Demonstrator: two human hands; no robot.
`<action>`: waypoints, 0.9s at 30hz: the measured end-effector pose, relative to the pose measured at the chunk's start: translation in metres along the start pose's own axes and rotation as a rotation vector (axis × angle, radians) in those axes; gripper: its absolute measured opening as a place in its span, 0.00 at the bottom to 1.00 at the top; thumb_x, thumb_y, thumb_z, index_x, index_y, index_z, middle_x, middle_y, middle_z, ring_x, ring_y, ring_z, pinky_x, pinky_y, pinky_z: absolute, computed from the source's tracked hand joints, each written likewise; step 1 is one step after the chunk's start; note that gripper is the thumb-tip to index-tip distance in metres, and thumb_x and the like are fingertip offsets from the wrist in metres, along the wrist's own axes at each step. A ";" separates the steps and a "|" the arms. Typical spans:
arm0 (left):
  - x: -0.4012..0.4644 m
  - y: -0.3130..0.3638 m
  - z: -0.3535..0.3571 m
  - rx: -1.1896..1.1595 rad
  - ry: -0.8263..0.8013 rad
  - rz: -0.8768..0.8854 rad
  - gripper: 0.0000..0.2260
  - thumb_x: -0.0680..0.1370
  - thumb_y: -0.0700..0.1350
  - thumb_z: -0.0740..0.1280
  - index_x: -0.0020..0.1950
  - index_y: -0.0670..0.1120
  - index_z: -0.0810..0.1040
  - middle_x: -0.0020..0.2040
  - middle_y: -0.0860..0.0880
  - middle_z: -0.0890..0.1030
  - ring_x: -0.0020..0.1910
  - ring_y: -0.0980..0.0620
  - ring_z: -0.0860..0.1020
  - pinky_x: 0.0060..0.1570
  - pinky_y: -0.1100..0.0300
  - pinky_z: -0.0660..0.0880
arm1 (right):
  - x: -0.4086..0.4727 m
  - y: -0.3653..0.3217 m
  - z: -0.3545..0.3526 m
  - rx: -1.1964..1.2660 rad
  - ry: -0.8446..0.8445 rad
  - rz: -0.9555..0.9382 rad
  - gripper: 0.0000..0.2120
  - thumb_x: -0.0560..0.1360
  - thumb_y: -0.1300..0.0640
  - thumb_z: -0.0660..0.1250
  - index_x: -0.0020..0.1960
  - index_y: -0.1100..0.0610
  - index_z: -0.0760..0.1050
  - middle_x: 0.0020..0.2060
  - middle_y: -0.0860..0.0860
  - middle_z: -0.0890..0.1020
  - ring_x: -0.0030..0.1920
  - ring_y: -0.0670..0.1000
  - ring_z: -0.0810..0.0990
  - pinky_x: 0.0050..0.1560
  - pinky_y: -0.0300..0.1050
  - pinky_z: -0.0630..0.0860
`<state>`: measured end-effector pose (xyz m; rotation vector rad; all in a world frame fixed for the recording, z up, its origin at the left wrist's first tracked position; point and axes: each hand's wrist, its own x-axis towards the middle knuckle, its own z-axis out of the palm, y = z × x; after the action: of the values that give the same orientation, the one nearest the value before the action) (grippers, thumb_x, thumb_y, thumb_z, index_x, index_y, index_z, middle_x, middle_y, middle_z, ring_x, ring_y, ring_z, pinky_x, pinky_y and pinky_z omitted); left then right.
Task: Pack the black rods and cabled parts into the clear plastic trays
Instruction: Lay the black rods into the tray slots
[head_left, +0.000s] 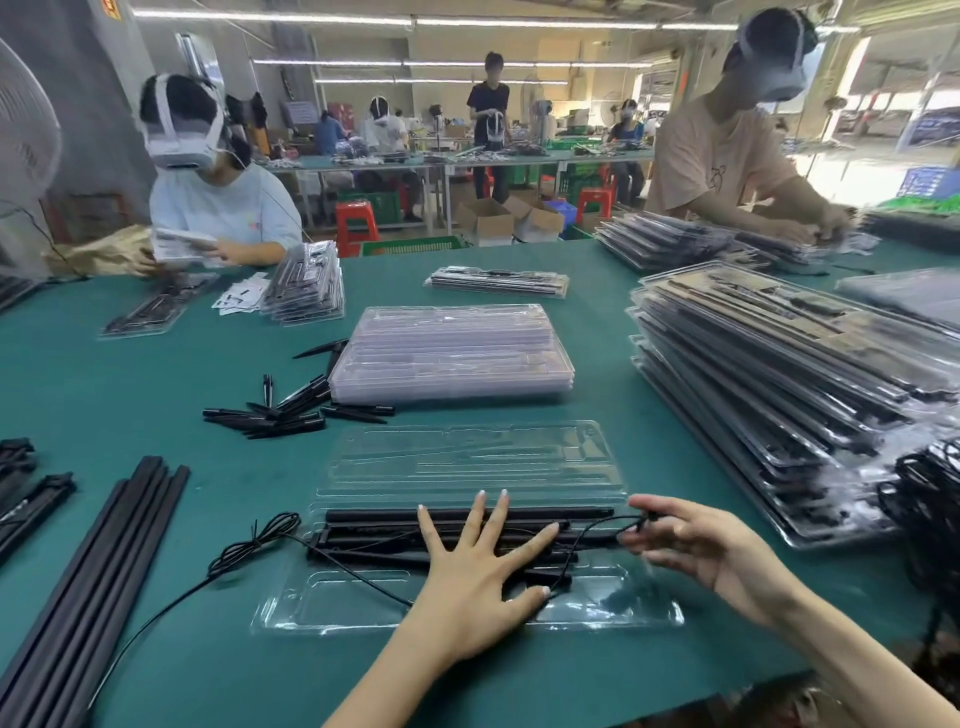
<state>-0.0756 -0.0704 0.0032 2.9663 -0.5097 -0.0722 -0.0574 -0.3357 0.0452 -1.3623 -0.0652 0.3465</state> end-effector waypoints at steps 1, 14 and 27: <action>0.000 0.000 -0.001 -0.001 -0.002 0.002 0.24 0.77 0.68 0.48 0.66 0.78 0.36 0.77 0.51 0.35 0.74 0.48 0.30 0.57 0.30 0.22 | -0.003 -0.001 -0.001 -0.011 -0.049 0.000 0.17 0.72 0.71 0.57 0.57 0.64 0.76 0.46 0.67 0.83 0.48 0.59 0.84 0.41 0.40 0.80; 0.001 -0.001 0.003 -0.007 0.021 0.003 0.24 0.75 0.68 0.49 0.64 0.81 0.37 0.77 0.52 0.36 0.73 0.51 0.30 0.56 0.31 0.21 | -0.007 0.019 0.001 -0.679 -0.168 -0.314 0.11 0.74 0.45 0.67 0.45 0.50 0.84 0.49 0.48 0.84 0.51 0.45 0.81 0.54 0.40 0.75; -0.001 -0.001 0.003 0.026 0.044 -0.005 0.26 0.74 0.70 0.46 0.65 0.78 0.33 0.77 0.53 0.34 0.75 0.50 0.31 0.59 0.30 0.24 | 0.004 0.006 0.016 -1.674 -0.114 -0.914 0.14 0.77 0.42 0.58 0.41 0.48 0.77 0.61 0.46 0.79 0.44 0.43 0.79 0.44 0.41 0.62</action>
<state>-0.0768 -0.0698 0.0002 2.9872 -0.5019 -0.0001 -0.0585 -0.3183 0.0426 -2.6984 -1.2552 -0.5986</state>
